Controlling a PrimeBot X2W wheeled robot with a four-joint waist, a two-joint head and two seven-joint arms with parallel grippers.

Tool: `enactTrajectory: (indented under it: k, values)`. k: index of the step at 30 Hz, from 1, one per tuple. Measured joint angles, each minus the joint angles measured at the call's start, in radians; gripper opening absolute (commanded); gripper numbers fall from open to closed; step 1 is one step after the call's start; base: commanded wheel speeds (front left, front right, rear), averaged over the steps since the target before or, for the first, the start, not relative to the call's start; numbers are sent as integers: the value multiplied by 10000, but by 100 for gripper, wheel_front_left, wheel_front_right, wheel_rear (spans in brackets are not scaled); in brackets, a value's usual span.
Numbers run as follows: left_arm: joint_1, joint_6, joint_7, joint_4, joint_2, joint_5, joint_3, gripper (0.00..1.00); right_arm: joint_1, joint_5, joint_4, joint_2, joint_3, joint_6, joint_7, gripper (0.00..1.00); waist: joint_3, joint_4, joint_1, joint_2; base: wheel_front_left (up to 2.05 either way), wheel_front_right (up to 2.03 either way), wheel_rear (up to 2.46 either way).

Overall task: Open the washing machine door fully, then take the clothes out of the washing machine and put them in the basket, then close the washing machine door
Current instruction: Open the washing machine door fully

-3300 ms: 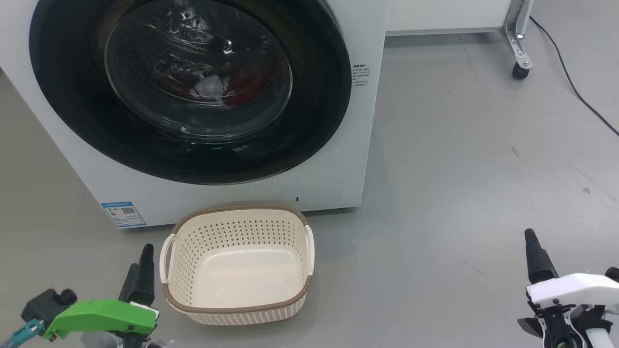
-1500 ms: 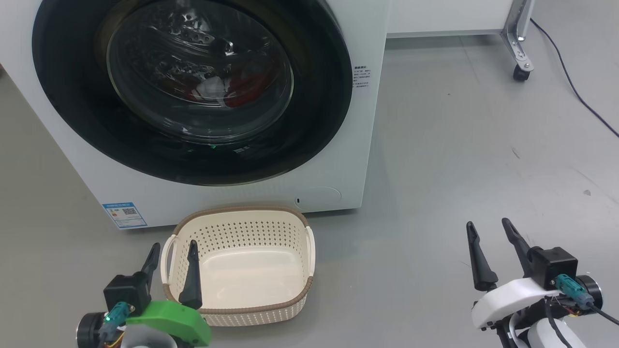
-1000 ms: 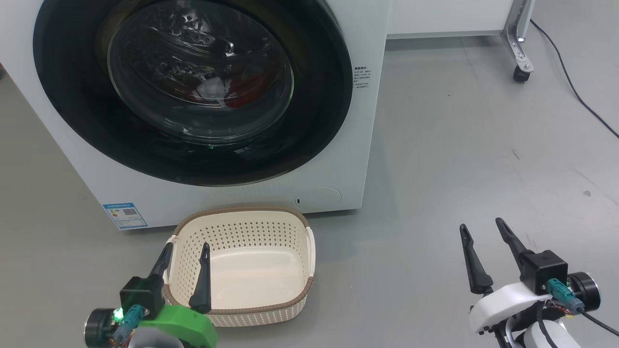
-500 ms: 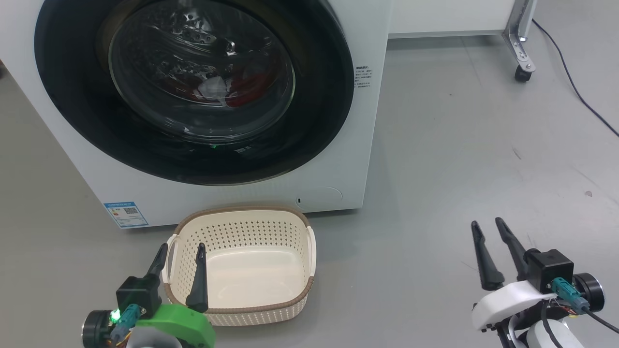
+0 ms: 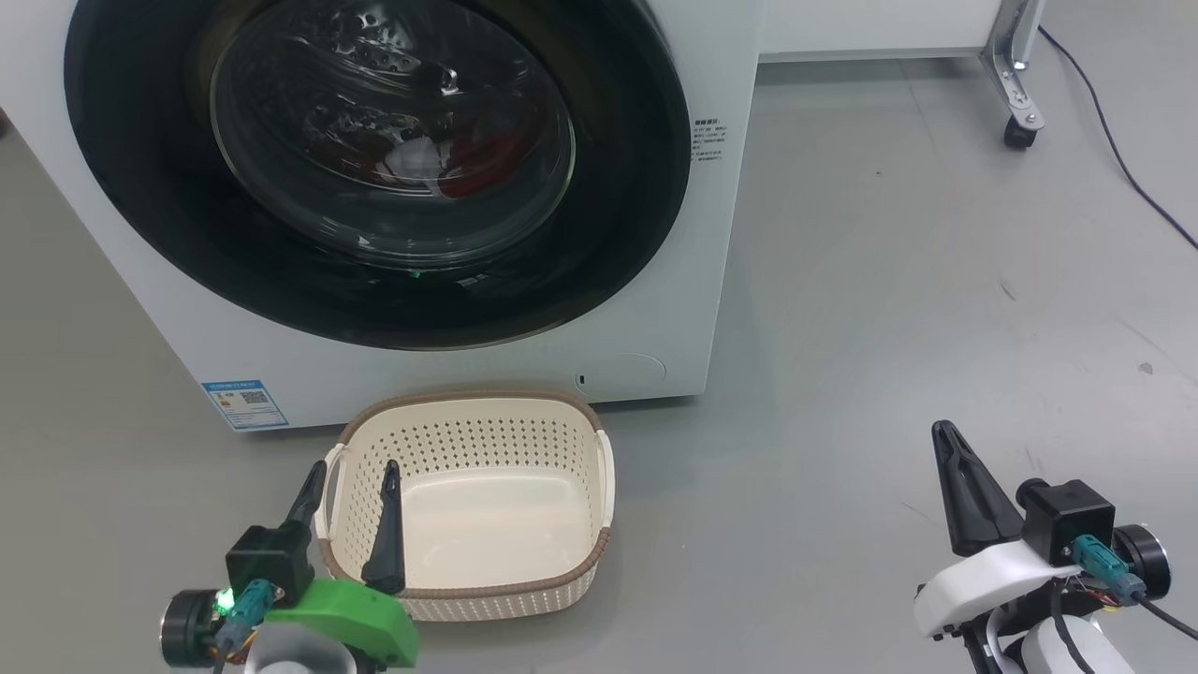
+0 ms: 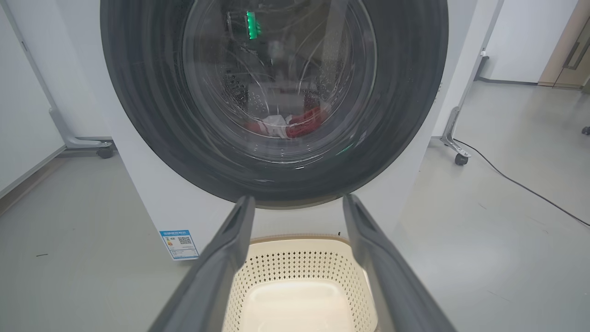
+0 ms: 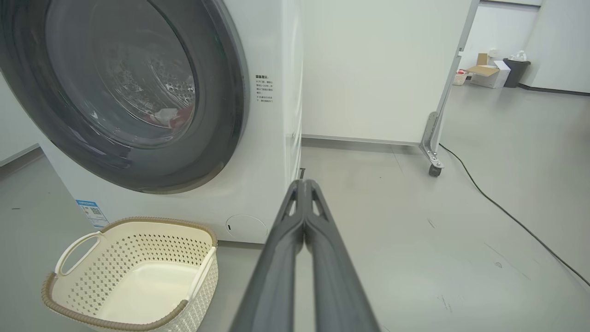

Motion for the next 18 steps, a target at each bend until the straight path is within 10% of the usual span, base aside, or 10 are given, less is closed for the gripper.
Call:
enactTrajectory:
  k: [18]
  values:
    - [-716, 0, -2, -583, -157, 244, 4, 100, -581, 2268, -244, 859, -1195, 895, 0, 0, 1059, 189, 0, 0, 0, 0, 0]
